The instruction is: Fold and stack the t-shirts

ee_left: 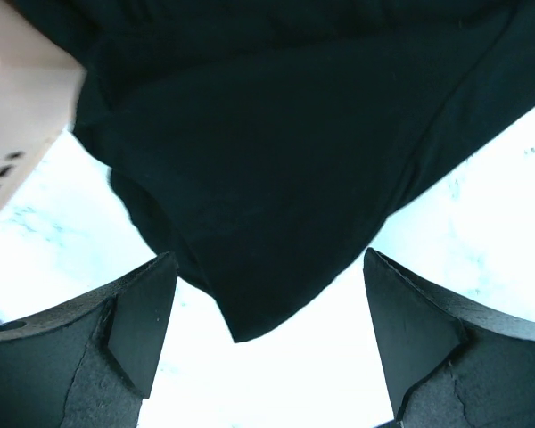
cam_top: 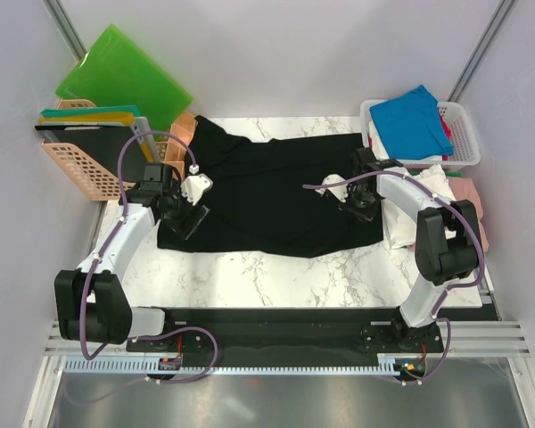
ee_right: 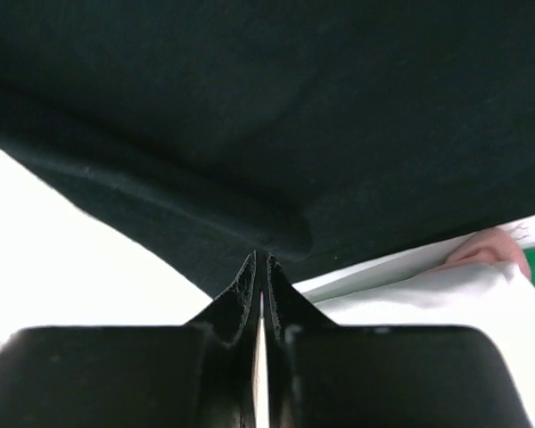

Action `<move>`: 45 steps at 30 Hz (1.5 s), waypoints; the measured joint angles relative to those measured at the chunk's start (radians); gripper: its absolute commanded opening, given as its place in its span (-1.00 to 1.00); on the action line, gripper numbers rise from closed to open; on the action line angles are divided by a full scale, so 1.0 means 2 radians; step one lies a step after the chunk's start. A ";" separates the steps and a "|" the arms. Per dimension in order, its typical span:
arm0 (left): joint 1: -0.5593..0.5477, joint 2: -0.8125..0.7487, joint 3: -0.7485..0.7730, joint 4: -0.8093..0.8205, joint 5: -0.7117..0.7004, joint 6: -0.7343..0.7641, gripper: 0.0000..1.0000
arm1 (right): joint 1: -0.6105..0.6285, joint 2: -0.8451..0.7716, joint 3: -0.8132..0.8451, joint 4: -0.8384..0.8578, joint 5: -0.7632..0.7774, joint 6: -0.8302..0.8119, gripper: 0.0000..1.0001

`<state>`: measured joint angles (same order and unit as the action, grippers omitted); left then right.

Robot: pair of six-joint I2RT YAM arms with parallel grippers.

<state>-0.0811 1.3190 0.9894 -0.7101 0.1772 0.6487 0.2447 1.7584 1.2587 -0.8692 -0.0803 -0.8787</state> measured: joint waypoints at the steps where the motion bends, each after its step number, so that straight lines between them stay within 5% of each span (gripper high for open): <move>1: 0.000 0.003 -0.002 -0.003 0.000 0.001 0.83 | 0.000 0.003 0.003 0.001 0.000 0.000 -1.00; 7: -0.003 0.007 -0.004 -0.008 0.001 0.002 0.83 | -0.002 0.016 0.012 0.008 0.007 0.002 -1.00; 12: -0.007 0.011 -0.016 -0.002 0.003 0.002 0.88 | -0.011 0.015 0.012 0.008 0.018 0.002 -0.36; 23: -0.014 0.018 -0.055 0.081 -0.014 -0.002 1.00 | -0.014 -0.009 0.011 0.005 0.026 0.002 0.15; 36: -0.017 0.135 -0.048 0.111 -0.047 -0.008 1.00 | -0.015 -0.031 0.003 0.000 0.028 0.002 0.19; 45: -0.017 0.150 -0.034 0.114 -0.048 -0.013 1.00 | -0.022 -0.042 -0.004 0.002 0.025 0.002 0.19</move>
<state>-0.1158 1.6180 0.9218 -0.4828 0.0803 0.6235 0.2012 1.6745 1.2499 -0.8646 -0.0299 -0.8749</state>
